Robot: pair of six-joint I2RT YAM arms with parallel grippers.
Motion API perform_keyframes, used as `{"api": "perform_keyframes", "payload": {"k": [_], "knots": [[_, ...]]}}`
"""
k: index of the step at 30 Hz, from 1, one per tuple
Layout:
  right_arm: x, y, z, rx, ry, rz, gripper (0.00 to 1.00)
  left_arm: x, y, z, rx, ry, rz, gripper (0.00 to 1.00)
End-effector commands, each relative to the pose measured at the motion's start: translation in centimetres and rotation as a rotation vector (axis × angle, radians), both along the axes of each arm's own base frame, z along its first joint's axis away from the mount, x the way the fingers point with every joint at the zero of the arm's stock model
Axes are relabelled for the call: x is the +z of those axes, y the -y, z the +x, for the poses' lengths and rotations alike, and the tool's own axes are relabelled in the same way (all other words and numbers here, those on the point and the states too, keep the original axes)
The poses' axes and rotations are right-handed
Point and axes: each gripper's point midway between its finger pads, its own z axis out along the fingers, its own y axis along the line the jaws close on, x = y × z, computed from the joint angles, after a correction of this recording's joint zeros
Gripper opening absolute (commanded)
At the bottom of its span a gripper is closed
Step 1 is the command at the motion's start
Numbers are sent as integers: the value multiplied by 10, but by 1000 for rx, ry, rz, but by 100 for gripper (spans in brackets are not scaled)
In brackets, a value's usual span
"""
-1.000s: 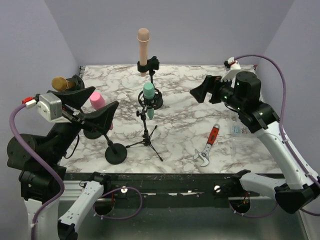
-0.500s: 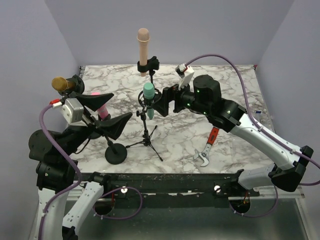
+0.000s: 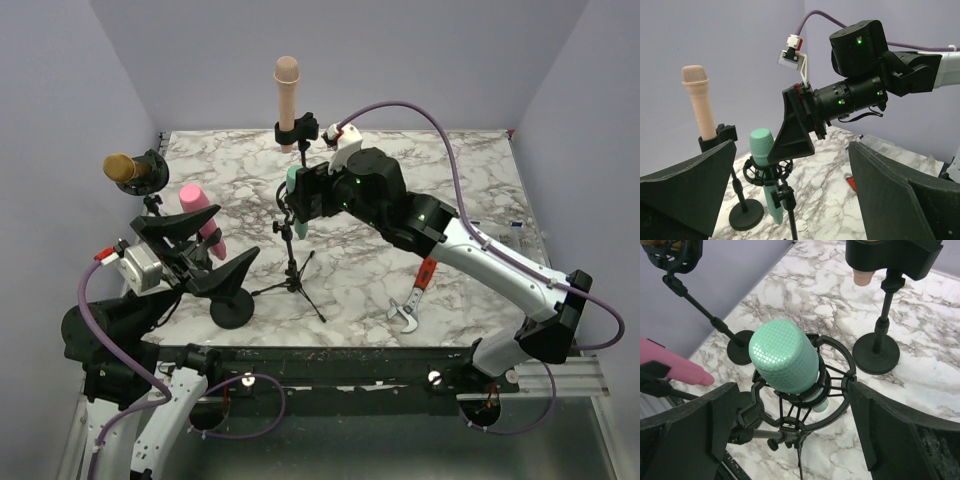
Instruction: Remove the microphone from the stand
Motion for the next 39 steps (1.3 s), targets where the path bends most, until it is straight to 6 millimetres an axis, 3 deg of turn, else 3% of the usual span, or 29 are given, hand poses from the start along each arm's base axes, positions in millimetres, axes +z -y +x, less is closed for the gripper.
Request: {"api": "perform_keyframes", "payload": {"k": [1, 9, 15, 19, 21, 26, 31, 39], "knots": [[15, -7, 13, -67, 98, -28, 100, 3, -8, -2, 52, 63, -15, 99], [12, -21, 17, -92, 162, -85, 84, -2, -13, -2, 82, 72, -25, 99], [11, -24, 15, -106, 193, -112, 66, -3, -12, -4, 74, 76, -25, 98], [13, -26, 13, -99, 200, -113, 43, -4, -12, -3, 71, 73, -25, 99], [17, -27, 13, -97, 206, -106, 40, -5, -11, -2, 70, 71, -24, 99], [41, -30, 8, -74, 235, -67, 29, -6, -11, 0, 73, 67, -23, 99], [72, -27, 5, -73, 274, -18, 28, -7, -11, 1, 76, 65, -21, 99], [143, -3, -5, -93, 373, 100, 24, -8, -10, 2, 68, 59, -21, 99]]}}
